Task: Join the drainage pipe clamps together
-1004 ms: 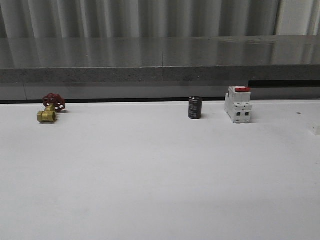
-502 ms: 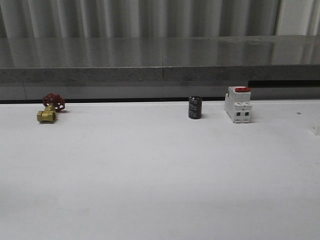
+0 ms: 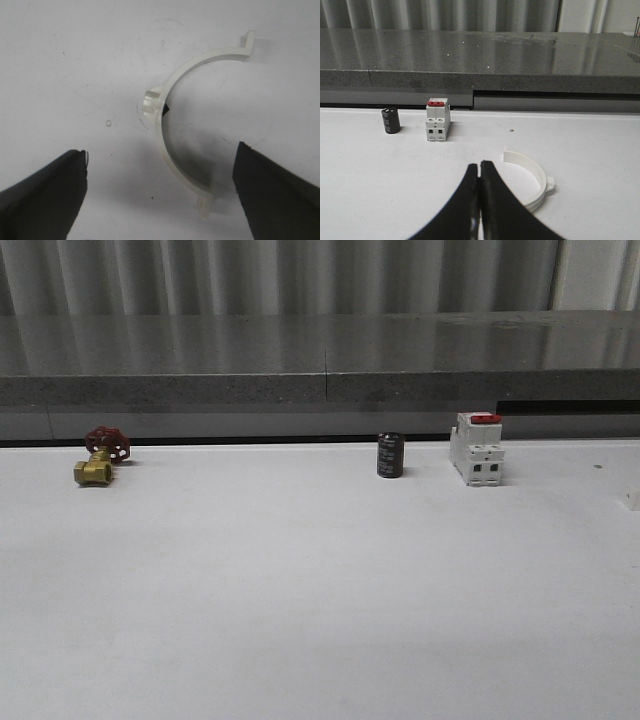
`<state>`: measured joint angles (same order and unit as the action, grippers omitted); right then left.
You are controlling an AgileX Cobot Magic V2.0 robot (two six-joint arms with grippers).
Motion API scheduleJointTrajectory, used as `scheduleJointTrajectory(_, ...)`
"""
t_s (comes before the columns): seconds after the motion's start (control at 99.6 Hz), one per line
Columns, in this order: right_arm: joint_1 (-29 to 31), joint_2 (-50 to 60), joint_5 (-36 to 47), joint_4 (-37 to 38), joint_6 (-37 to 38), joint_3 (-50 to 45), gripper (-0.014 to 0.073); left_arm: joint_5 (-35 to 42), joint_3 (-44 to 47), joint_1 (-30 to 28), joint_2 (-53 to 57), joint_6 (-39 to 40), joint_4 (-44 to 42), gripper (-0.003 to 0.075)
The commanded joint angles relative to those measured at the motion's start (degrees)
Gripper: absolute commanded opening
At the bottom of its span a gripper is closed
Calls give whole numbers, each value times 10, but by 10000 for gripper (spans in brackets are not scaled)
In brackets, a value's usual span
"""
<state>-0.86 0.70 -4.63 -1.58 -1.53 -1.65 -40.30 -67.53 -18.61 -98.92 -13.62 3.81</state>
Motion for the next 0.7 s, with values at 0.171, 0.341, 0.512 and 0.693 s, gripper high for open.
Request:
scheduleJointTrajectory(0.171,-1,9,46,-2,-2,11,-66,42,-59,-3,-55,-49,25,585)
scheduleJointTrajectory(0.341,-1,9,46,-2,-2,11,-66,47,-84,-3,-86,-63,25,585)
scheduleJointTrajectory(0.512,-1,9,46,-2,-2,11,-66,51,-95,-3,-111,-68,24,585)
scheduleJointTrajectory(0.693,-1,9,46,-2,-2,11,-66,59,-95,-3,-129,-69,24,585)
